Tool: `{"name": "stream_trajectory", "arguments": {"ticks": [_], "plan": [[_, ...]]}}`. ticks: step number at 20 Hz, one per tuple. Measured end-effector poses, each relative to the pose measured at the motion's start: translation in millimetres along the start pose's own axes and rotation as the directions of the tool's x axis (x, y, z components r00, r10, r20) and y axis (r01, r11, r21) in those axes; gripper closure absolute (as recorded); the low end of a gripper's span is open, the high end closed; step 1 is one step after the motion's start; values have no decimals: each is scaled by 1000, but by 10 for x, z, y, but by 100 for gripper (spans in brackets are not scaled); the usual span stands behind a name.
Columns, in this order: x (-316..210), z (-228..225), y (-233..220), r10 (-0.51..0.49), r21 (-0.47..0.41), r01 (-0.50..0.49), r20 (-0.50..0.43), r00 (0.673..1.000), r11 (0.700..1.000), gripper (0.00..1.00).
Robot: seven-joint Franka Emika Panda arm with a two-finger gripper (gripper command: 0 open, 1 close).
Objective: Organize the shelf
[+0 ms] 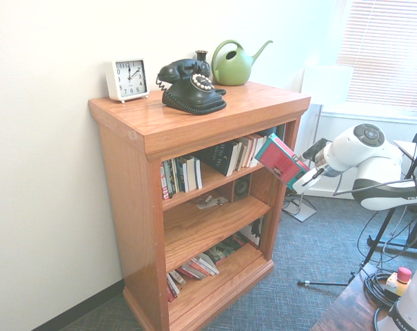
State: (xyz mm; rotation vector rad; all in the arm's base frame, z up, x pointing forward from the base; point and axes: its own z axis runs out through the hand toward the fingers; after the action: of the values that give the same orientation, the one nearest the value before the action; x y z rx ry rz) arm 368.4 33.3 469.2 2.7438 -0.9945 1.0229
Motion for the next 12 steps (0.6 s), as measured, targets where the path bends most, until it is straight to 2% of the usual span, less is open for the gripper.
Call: {"name": "stream_trajectory", "arguments": {"ticks": [12], "plan": [[99, 341, -796, -97, 40, 94, 82, 992, 995, 100]]}}
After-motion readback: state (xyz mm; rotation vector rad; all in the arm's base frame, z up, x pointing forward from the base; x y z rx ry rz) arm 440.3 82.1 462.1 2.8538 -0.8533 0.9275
